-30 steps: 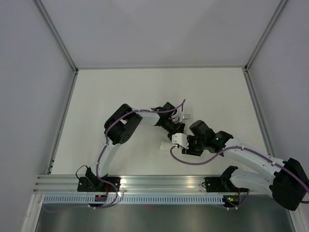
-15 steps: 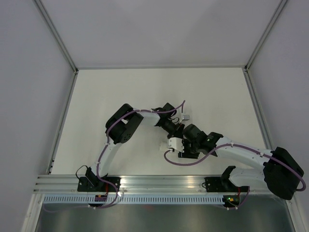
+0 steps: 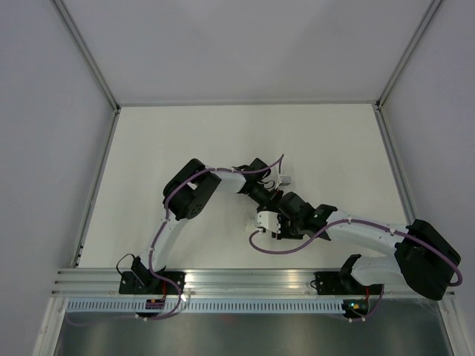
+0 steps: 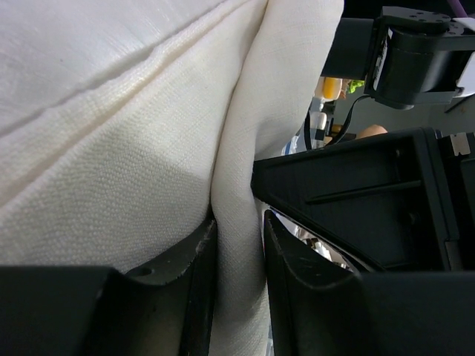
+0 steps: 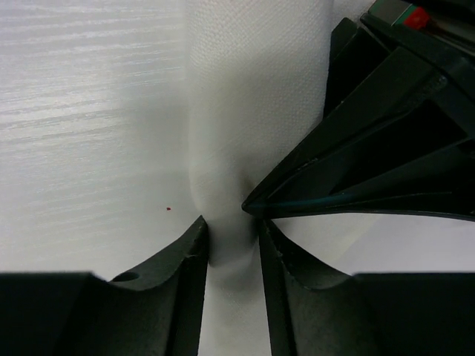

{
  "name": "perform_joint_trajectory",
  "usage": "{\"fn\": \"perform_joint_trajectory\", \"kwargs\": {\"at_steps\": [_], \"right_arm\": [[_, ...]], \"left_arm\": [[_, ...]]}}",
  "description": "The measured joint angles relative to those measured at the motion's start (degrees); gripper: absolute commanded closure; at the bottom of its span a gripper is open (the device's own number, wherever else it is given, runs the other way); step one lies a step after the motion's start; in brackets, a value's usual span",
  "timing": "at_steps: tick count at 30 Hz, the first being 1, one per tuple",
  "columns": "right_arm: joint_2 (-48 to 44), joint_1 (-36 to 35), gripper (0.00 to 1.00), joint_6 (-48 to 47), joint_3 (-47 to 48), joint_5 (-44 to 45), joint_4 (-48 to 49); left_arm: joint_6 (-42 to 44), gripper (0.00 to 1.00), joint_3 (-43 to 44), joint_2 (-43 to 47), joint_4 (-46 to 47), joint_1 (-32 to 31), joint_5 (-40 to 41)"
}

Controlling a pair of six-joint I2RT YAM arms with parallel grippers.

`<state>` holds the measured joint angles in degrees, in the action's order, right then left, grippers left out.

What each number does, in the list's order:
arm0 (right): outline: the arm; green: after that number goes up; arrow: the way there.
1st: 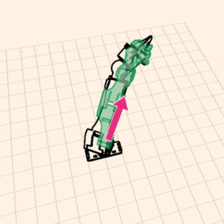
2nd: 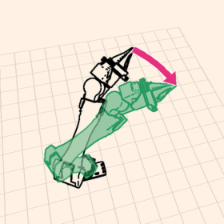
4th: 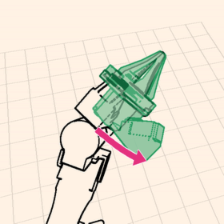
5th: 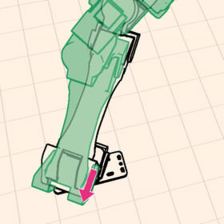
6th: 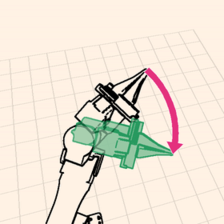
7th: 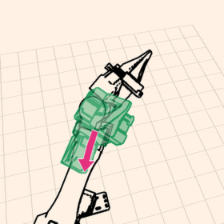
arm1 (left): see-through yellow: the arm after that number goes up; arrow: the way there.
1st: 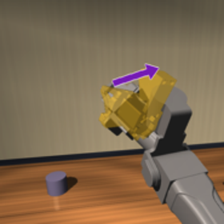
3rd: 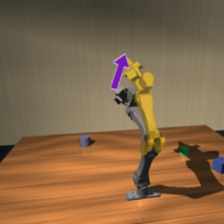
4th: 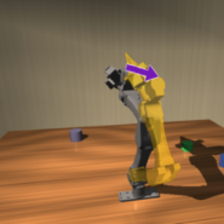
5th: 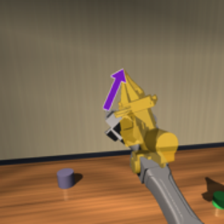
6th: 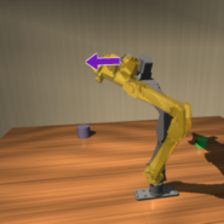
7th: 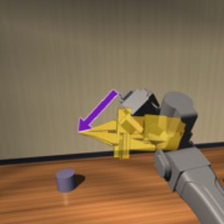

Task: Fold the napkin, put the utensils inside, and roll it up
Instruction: Roll the napkin at the center of the board.

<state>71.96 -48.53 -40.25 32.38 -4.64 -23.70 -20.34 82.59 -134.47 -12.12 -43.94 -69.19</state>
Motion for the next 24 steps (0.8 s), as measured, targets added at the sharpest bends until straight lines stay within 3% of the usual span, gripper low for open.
{"fn": "perform_joint_trajectory", "kwargs": {"at_steps": [5, 12, 24], "right_arm": [[0.0, 0.0, 0.80, -0.2, -0.1, 0.5, 0.7], [0.2, 1.5, 0.81, -1.3, 0.3, -2.1, 0.2], [8.4, 11.8, 0.82, -6.4, 9.1, -16.1, -9.8]], "left_arm": [[-0.9, 0.57, -0.1, 0.0, 0.4, 0.3, -0.4], [-4.4, 0.56, -2.2, 1.2, 4.3, 1.4, 0.0], [-17.1, 0.56, -16.8, 15.1, 26.9, 10.7, 11.9]]}}
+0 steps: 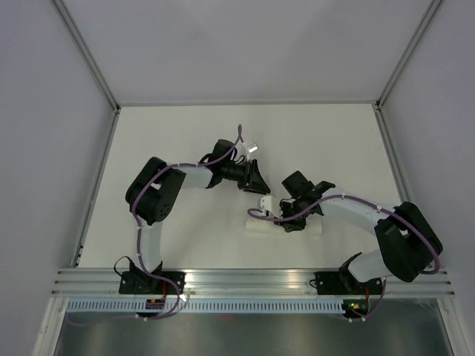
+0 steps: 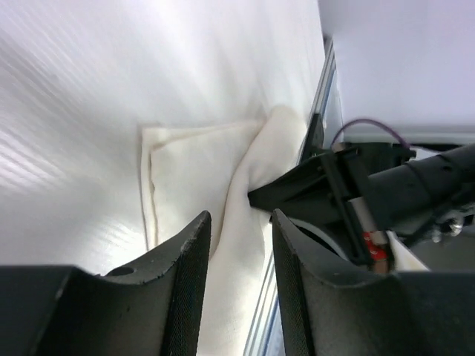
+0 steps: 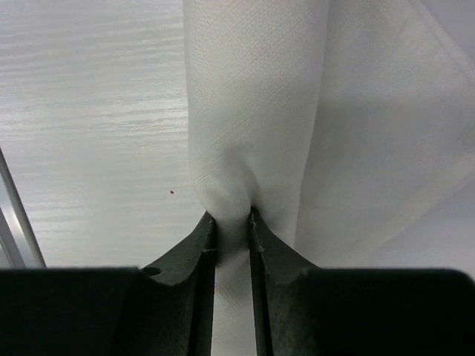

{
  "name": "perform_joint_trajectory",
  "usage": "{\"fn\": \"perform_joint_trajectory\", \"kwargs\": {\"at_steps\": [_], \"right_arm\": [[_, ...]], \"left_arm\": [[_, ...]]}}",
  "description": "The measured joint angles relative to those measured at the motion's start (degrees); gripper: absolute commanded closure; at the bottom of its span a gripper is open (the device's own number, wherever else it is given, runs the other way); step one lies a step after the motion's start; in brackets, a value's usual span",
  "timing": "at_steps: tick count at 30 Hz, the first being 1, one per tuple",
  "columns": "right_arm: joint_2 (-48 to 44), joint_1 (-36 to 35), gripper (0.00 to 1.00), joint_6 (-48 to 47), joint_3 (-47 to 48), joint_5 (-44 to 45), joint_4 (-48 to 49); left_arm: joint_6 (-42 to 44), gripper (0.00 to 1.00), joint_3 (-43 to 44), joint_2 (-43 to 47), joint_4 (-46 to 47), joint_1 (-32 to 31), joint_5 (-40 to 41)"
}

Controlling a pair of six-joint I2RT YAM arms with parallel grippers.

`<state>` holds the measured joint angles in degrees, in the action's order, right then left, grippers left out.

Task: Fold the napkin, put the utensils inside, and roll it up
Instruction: Roll the napkin at the center of the board.

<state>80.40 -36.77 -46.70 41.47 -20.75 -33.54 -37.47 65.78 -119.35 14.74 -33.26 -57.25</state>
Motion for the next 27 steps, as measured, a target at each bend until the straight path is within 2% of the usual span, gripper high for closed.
{"fn": "perform_joint_trajectory", "kwargs": {"at_steps": [4, 10, 17, 22, 27], "right_arm": [[4.4, 2.2, 0.83, -2.9, 4.5, -3.8, -6.0], [13.1, 5.5, 0.83, -7.1, 12.4, -9.0, -15.5], [22.6, 9.5, 0.83, -11.0, 20.7, -14.3, -25.1], [30.9, 11.7, 0.83, -14.3, 27.9, -17.3, -33.6], [37.2, 13.2, 0.83, -16.1, 33.1, -19.7, -39.9]], "left_arm": [[-2.0, 0.57, -5.4, 7.4, 6.3, 2.4, 6.8], [-3.1, 0.56, -18.3, 19.6, 14.4, 4.3, 18.3], [-1.5, 0.51, -33.3, 42.1, 16.3, 4.6, 36.7], [6.9, 0.48, -37.5, 57.7, 16.6, 3.0, 44.9], [20.0, 0.39, -37.5, 63.5, 14.5, -7.0, 51.1]]}}
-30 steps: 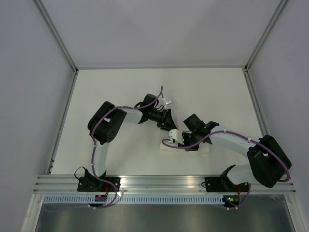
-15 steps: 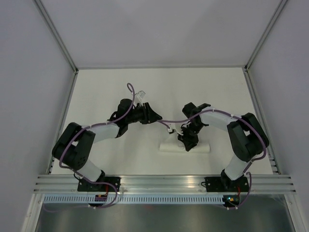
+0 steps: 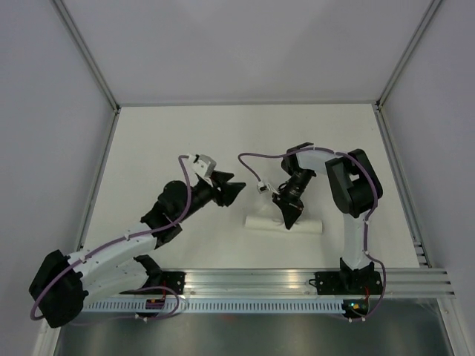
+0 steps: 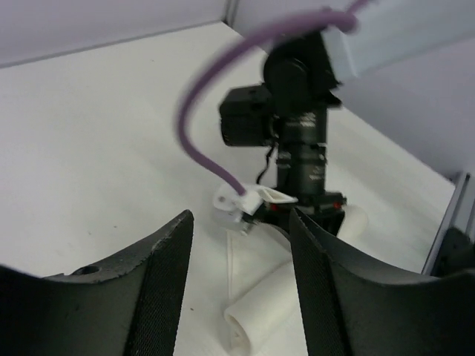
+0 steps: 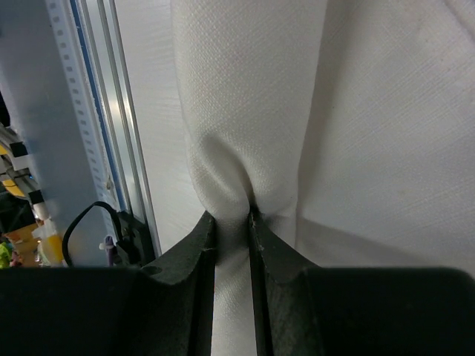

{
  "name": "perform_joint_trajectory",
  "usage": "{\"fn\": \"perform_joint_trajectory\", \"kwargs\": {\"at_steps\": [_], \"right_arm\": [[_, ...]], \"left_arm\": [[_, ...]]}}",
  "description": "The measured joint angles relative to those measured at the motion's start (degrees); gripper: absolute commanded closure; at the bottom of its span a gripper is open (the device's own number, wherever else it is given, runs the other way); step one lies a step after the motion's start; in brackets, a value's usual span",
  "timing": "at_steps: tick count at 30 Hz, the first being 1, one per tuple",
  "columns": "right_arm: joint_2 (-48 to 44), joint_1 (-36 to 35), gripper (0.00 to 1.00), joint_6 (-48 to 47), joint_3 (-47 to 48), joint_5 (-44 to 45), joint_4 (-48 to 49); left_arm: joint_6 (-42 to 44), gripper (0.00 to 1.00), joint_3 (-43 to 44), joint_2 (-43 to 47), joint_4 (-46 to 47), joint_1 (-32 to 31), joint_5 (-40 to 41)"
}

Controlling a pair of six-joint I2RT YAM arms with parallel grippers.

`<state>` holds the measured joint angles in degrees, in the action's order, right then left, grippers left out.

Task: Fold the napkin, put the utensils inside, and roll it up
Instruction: Roll the napkin at the center of the board.

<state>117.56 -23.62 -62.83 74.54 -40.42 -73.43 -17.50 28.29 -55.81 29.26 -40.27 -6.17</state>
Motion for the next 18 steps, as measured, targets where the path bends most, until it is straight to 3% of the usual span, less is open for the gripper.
{"fn": "perform_joint_trajectory", "kwargs": {"at_steps": [4, 10, 18], "right_arm": [[3.3, 0.5, 0.83, -0.3, 2.8, -0.7, -3.2], [6.0, 0.9, 0.83, -0.2, 5.1, -1.2, -5.7], [7.6, 1.4, 0.83, 0.0, 5.8, -1.7, -7.0]], "left_arm": [[10.6, 0.36, 2.3, -3.4, -4.0, -10.8, 4.3], [24.9, 0.27, 10.4, -19.0, -8.5, -23.8, 12.3], [37.0, 0.26, 18.7, -33.6, -11.2, -30.3, 15.5]]}}
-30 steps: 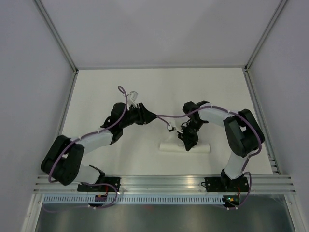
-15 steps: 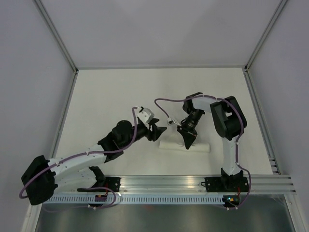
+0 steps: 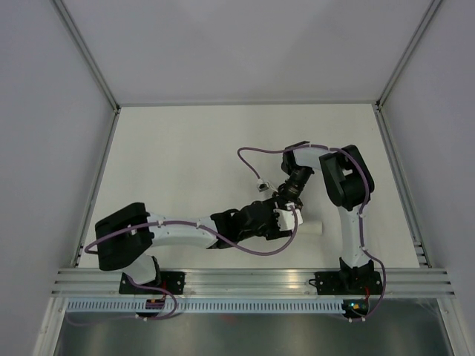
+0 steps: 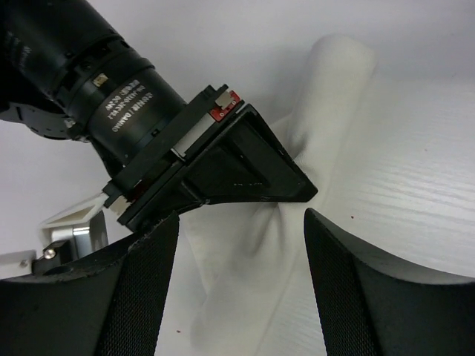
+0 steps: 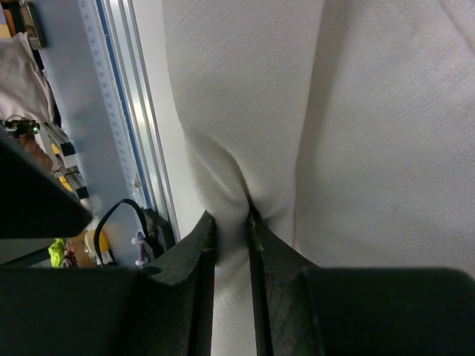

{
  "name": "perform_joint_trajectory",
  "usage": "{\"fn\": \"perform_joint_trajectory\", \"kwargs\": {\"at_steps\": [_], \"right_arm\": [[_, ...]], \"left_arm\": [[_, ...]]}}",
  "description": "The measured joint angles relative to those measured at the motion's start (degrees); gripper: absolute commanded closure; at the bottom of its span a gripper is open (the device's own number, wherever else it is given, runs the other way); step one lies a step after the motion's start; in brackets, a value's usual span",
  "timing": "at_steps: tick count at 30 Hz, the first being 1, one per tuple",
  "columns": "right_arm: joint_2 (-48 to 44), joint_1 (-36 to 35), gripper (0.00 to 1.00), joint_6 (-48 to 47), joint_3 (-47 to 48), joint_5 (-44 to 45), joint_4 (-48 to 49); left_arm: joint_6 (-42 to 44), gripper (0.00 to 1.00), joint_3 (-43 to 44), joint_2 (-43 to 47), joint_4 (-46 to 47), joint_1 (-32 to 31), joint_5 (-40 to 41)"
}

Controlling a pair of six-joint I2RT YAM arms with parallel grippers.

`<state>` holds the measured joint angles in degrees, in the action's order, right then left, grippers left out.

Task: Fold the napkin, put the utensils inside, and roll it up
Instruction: Roll the napkin at the center of the board.

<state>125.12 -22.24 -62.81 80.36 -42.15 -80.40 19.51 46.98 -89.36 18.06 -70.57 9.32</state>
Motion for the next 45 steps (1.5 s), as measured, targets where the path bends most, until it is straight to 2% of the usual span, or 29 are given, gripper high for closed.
{"fn": "perform_joint_trajectory", "kwargs": {"at_steps": [7, 12, 27, 34, 37, 39, 43, 45], "right_arm": [[0.6, 0.4, 0.83, 0.1, 0.2, -0.4, -0.6], [1.1, 0.5, 0.83, 0.2, 0.6, -0.4, -1.0], [1.4, 0.9, 0.83, 0.2, 0.7, -0.2, -1.5], [1.4, 1.1, 0.83, 0.2, 0.7, -0.2, -1.6], [1.4, 1.1, 0.82, 0.2, 0.7, -0.2, -1.6], [1.4, 1.1, 0.80, 0.2, 0.7, -0.2, -1.6], [1.4, 1.1, 0.71, 0.6, 0.7, -0.3, -1.4], [1.3, 1.1, 0.66, 1.5, 0.7, -0.2, -1.3]], "left_arm": [[5.6, 0.26, 1.7, -7.6, 0.0, -0.2, 0.2], [7.5, 0.25, 2.4, -10.0, -0.5, -0.2, -0.7], [7.8, 0.25, 6.3, -14.2, -5.8, -0.1, -6.1], [7.1, 0.28, 7.0, -16.0, -5.2, 2.2, -6.8], [6.6, 0.35, 7.3, -16.0, -5.7, 3.5, -7.8], [6.1, 0.44, 7.9, -16.4, -6.4, 4.1, -8.9], [5.0, 0.73, 9.6, -17.3, -9.3, 4.5, -12.3], [4.7, 0.76, 10.1, -17.4, -10.7, 4.9, -14.0]]}}
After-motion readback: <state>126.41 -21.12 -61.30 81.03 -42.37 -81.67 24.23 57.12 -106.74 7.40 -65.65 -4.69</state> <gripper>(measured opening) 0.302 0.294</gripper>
